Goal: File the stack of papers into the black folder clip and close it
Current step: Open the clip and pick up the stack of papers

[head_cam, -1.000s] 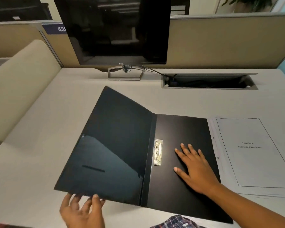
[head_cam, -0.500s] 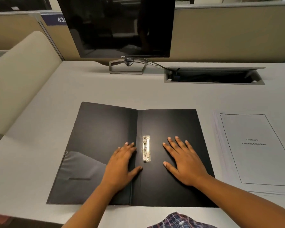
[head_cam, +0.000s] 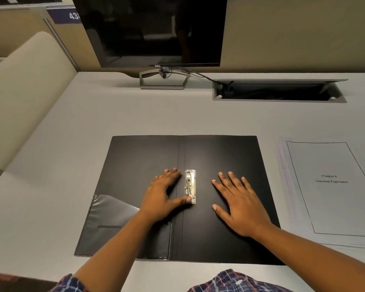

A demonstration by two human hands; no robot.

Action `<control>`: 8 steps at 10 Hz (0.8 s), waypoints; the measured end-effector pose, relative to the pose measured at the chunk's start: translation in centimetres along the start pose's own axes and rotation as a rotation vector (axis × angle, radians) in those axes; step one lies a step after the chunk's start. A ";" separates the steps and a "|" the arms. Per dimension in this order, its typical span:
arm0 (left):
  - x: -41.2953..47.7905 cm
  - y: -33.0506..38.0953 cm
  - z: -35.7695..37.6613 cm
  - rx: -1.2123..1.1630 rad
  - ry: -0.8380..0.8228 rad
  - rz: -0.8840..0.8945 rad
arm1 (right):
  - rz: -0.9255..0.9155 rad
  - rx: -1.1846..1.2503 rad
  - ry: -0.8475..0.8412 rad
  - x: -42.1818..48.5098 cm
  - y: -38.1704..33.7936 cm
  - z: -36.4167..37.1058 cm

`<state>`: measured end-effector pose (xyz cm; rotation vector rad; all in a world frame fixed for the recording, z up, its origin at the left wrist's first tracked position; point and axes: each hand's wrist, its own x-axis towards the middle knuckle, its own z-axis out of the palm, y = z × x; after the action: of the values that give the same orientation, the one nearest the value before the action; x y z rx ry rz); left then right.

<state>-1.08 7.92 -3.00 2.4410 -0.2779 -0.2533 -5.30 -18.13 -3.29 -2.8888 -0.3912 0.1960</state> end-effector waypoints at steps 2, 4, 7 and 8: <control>-0.3 1.4 0.1 0.055 -0.065 -0.002 | -0.001 0.003 0.010 0.0 0.1 0.1; 1.4 3.4 0.9 -0.017 0.219 0.026 | 0.005 0.005 0.015 0.0 0.1 0.2; 6.4 4.5 1.1 -0.028 0.437 -0.171 | 0.005 0.015 0.012 0.0 0.1 0.1; 6.9 4.6 0.9 -0.142 0.456 -0.239 | -0.001 0.027 0.023 0.0 0.1 0.2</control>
<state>4.72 2.11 -1.51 2.3095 0.2245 0.1785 -5.28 -18.21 -3.48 -2.8620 -0.3837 0.1669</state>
